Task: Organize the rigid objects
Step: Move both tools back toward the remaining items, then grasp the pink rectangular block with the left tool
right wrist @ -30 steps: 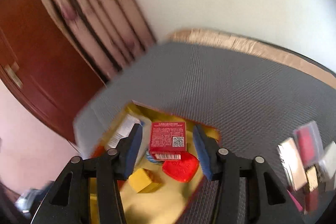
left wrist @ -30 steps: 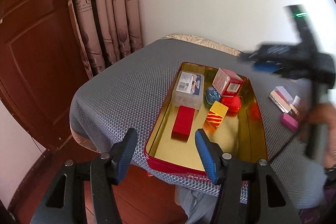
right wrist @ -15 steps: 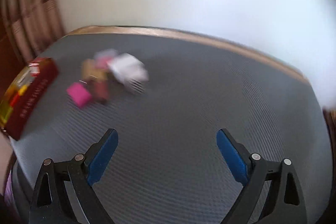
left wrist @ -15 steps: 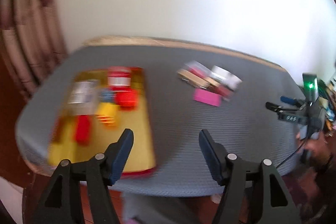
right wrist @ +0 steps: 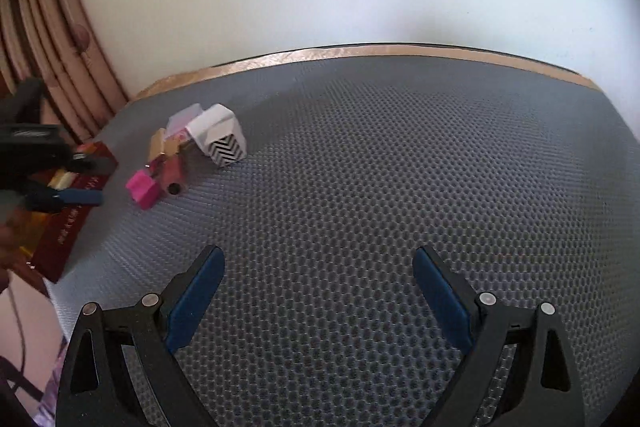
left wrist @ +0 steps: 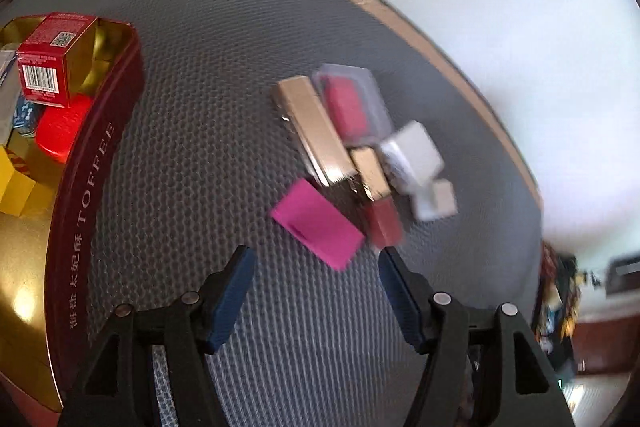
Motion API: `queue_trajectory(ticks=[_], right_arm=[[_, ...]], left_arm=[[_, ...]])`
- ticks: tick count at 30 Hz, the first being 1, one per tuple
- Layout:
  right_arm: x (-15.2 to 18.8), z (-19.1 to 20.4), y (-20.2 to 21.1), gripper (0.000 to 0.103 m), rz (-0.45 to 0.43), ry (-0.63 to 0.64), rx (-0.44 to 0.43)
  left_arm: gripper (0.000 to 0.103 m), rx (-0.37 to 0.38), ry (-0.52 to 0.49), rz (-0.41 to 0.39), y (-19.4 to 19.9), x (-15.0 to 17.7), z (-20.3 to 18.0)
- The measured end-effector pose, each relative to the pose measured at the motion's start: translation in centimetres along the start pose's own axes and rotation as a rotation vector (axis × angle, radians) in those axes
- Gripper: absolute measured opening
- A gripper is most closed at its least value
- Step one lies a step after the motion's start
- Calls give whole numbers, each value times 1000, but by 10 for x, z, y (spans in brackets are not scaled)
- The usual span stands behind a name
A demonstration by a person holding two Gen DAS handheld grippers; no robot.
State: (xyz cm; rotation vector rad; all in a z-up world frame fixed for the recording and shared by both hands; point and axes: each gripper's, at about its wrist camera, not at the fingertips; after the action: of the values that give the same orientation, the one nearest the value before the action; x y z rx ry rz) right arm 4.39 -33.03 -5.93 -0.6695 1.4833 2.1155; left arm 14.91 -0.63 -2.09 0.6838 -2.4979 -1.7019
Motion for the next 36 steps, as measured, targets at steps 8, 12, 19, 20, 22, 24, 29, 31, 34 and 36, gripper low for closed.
queue_trajectory(ticks=[8,12,19,20,22,24,29,31,34,36], right_arm=[[2,-8,12,94,-16,-10,-83],[3,-11,17,94,-20,-18,-108],[3,-13,19,96,-16,-33,-123],[2,-13,19,96,-13,-34,-124],[2,-14,19,96,-10,-36,-121],[2,-14,19,96,-10,-38,-120],[2,-14,18,97,-3,-39,-112],[2,-14,18,97,4,-38,-107],[2,-10,12,97,19,-29,-98],[2,-9,11,97,20,-22,-87]], left_arm=[[66,-76,77,43,-23,-14,-11],[66,-85,125,65,-36,-18,-13],[52,-133,131,46,-52,-17,-15],[46,-144,126,37,-50,-15,-14],[21,-103,115,21,-44,-13,-10],[0,-117,99,4,-37,-11,-7],[0,-52,105,72,-45,6,12],[1,17,168,87,-47,9,22],[35,57,211,110,-49,0,21],[44,20,195,89,-51,-6,12]])
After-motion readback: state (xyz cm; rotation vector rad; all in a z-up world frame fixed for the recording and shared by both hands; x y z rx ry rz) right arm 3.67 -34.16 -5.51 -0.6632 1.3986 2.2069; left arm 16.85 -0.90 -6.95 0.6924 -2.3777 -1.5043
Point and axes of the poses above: each gripper's, at about its wrist camera, not at the fingertips, and y roughly against the way its jaws point, z to its left, x to its underside, and after that the axes turned 4 degrees about -y, right-handed
